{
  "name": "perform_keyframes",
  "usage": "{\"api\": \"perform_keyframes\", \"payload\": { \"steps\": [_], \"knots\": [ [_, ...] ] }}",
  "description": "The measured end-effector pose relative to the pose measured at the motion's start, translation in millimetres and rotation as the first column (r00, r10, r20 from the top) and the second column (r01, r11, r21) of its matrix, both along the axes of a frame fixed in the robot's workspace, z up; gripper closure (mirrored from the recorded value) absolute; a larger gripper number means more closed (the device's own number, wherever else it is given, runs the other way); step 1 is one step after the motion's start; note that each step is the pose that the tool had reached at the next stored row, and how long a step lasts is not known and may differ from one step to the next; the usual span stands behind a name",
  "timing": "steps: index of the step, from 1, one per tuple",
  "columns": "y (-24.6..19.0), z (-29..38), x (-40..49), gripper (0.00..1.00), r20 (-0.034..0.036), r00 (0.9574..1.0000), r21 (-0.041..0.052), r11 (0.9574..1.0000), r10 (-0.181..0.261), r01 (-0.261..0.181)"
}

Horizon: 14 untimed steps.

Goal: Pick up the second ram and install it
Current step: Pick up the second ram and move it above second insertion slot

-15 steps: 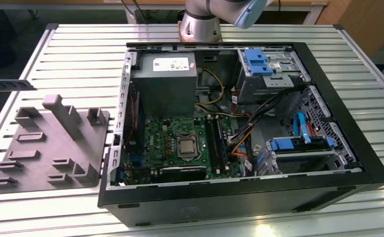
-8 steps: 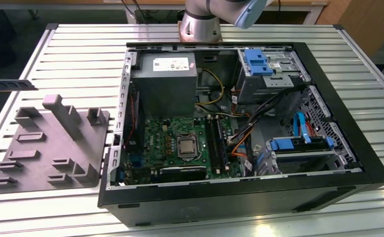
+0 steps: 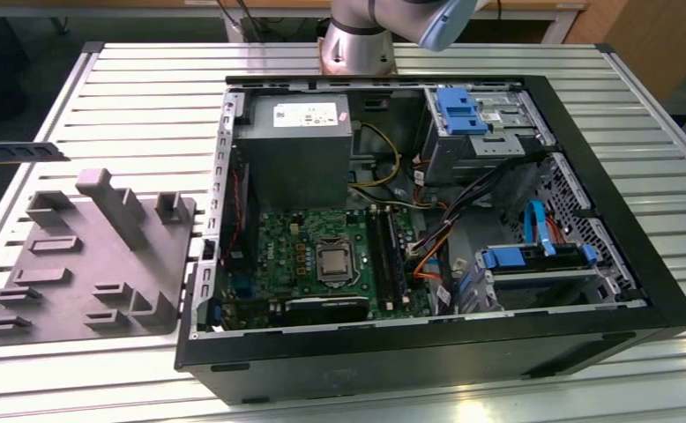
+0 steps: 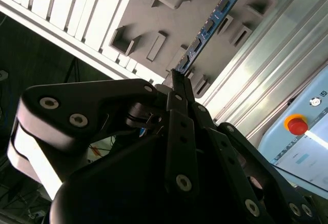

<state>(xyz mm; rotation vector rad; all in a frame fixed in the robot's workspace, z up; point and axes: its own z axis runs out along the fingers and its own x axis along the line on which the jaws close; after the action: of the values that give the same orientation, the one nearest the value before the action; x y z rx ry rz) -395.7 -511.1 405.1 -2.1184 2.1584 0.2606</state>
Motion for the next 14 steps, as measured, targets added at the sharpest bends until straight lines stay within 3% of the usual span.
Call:
{"api": "perform_keyframes", "payload": {
  "steps": [14],
  "knots": [
    [0.0, 0.0, 3.0, 0.88, 0.0001, 1.0000, 0.0001, 1.0000, 0.000, 0.000]
  ]
}}
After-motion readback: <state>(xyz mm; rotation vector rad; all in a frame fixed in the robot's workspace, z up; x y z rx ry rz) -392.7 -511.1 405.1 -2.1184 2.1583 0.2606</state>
